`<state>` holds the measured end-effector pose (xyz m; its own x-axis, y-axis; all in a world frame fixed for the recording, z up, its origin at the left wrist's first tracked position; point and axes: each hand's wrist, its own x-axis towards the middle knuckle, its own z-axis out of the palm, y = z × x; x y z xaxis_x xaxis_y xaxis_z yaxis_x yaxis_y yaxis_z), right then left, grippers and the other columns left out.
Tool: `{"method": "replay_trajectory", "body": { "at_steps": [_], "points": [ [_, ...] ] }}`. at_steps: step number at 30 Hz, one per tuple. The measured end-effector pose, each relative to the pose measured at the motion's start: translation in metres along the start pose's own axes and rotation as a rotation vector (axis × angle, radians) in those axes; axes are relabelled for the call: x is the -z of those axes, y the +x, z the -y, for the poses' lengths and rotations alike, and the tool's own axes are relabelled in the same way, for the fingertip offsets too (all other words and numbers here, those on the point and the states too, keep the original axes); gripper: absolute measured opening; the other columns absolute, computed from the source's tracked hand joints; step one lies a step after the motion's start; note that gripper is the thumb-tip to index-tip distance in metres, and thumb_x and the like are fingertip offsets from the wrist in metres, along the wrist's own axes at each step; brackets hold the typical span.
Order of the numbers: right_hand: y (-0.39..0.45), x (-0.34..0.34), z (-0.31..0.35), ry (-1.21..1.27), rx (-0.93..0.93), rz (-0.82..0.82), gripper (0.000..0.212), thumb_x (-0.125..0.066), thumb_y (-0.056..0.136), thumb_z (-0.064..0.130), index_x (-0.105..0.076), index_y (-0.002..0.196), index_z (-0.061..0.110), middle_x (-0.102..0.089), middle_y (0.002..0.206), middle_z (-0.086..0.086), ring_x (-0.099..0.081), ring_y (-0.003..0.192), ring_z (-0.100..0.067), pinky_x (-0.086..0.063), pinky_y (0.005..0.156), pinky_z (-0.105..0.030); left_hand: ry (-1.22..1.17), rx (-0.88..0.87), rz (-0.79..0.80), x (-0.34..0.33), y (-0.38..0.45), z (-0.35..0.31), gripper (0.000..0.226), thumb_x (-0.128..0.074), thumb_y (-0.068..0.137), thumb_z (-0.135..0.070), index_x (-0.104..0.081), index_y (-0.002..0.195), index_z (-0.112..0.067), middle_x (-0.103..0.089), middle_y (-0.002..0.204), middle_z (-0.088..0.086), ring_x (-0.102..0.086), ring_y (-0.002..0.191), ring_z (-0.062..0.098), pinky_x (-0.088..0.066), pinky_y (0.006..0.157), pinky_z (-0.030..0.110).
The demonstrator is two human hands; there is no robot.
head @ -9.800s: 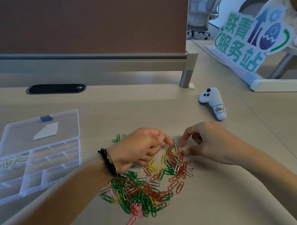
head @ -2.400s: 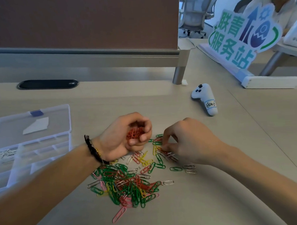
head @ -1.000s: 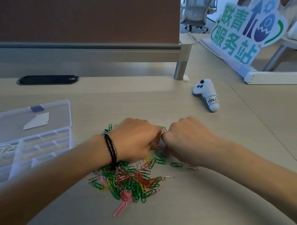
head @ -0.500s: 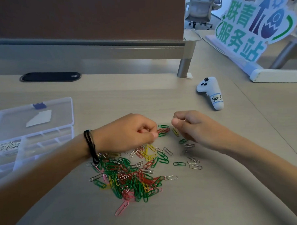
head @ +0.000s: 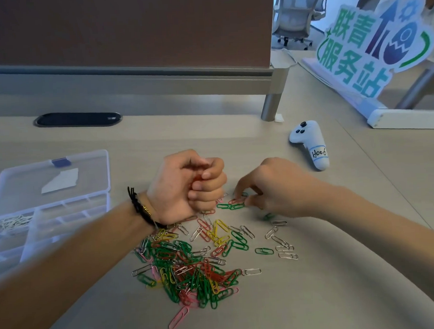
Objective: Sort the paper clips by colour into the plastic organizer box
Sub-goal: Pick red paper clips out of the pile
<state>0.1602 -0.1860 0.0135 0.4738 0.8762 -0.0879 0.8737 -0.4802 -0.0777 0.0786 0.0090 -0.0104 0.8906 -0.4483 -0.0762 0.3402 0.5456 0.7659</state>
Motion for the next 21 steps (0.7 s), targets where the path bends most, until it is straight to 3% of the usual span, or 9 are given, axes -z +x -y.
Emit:
{"method": "replay_trajectory", "body": {
  "at_steps": [2, 5, 8, 11, 14, 18, 21],
  "points": [
    [0.005, 0.001, 0.004, -0.177, 0.066, -0.007, 0.030, -0.061, 0.090, 0.030, -0.067, 0.119, 0.036, -0.068, 0.092, 0.001, -0.061, 0.089, -0.027, -0.044, 0.071, -0.032, 0.074, 0.034, -0.090, 0.001, 0.002, -0.002, 0.037, -0.029, 0.096, -0.030, -0.026, 0.061, -0.017, -0.023, 0.054, -0.001, -0.012, 0.044, 0.010, -0.004, 0.041, 0.026],
    [0.011, 0.000, 0.006, -0.312, 0.170, -0.029, 0.024, -0.055, 0.088, 0.022, -0.068, 0.107, 0.027, -0.071, 0.095, -0.004, -0.064, 0.088, -0.035, -0.049, 0.071, -0.034, 0.292, 0.069, -0.233, 0.004, 0.001, -0.005, 0.045, -0.044, 0.096, -0.031, -0.025, 0.057, -0.018, -0.037, 0.057, 0.003, -0.018, 0.042, 0.010, -0.005, 0.044, 0.027],
    [0.014, -0.002, 0.001, -0.417, 0.225, -0.081, 0.006, -0.068, 0.077, 0.017, -0.065, 0.081, 0.019, -0.068, 0.072, -0.003, -0.053, 0.058, -0.033, -0.038, 0.052, -0.030, 0.471, 0.108, -0.310, 0.000, -0.006, -0.010, 0.039, -0.051, 0.097, -0.030, -0.042, 0.061, -0.017, -0.034, 0.057, 0.000, -0.022, 0.042, 0.010, -0.007, 0.045, 0.029],
    [0.010, -0.003, -0.001, -0.533, 0.271, -0.070, 0.031, -0.084, 0.049, 0.008, -0.054, 0.057, 0.016, -0.050, 0.044, -0.001, -0.022, 0.043, -0.027, -0.019, 0.044, -0.026, 0.809, 0.091, -0.343, -0.009, -0.015, -0.017, 0.033, -0.053, 0.100, -0.025, -0.057, 0.070, -0.011, -0.037, 0.048, -0.007, -0.027, 0.040, 0.009, -0.015, 0.046, 0.026],
    [0.009, -0.003, -0.002, -0.548, 0.326, -0.069, 0.036, -0.083, 0.040, 0.001, -0.051, 0.052, 0.014, -0.045, 0.039, -0.001, -0.018, 0.042, -0.025, -0.017, 0.044, -0.024, 1.211, 0.067, -0.288, -0.010, -0.030, -0.019, 0.021, -0.061, 0.097, -0.029, -0.067, 0.079, -0.019, -0.046, 0.046, -0.008, -0.035, 0.042, 0.011, -0.032, 0.050, 0.026],
    [0.014, -0.007, -0.004, -0.538, 0.249, -0.070, 0.039, -0.082, 0.056, 0.010, -0.043, 0.057, 0.014, -0.049, 0.044, -0.003, -0.021, 0.043, -0.027, -0.020, 0.044, -0.026, 1.393, 0.075, -0.193, -0.005, -0.051, -0.013, 0.002, -0.067, 0.092, -0.028, -0.069, 0.092, -0.028, -0.043, 0.047, -0.006, -0.035, 0.044, 0.010, -0.033, 0.051, 0.020],
    [0.018, -0.008, -0.003, -0.363, 0.071, -0.076, 0.014, -0.055, 0.088, 0.027, -0.056, 0.080, 0.016, -0.058, 0.068, -0.004, -0.045, 0.061, -0.031, -0.037, 0.057, -0.034, 1.588, 0.020, -0.196, -0.005, -0.058, -0.005, 0.009, -0.072, 0.087, -0.036, -0.071, 0.094, -0.032, -0.049, 0.050, -0.016, -0.045, 0.049, 0.005, -0.030, 0.052, 0.014]
  ]
}}
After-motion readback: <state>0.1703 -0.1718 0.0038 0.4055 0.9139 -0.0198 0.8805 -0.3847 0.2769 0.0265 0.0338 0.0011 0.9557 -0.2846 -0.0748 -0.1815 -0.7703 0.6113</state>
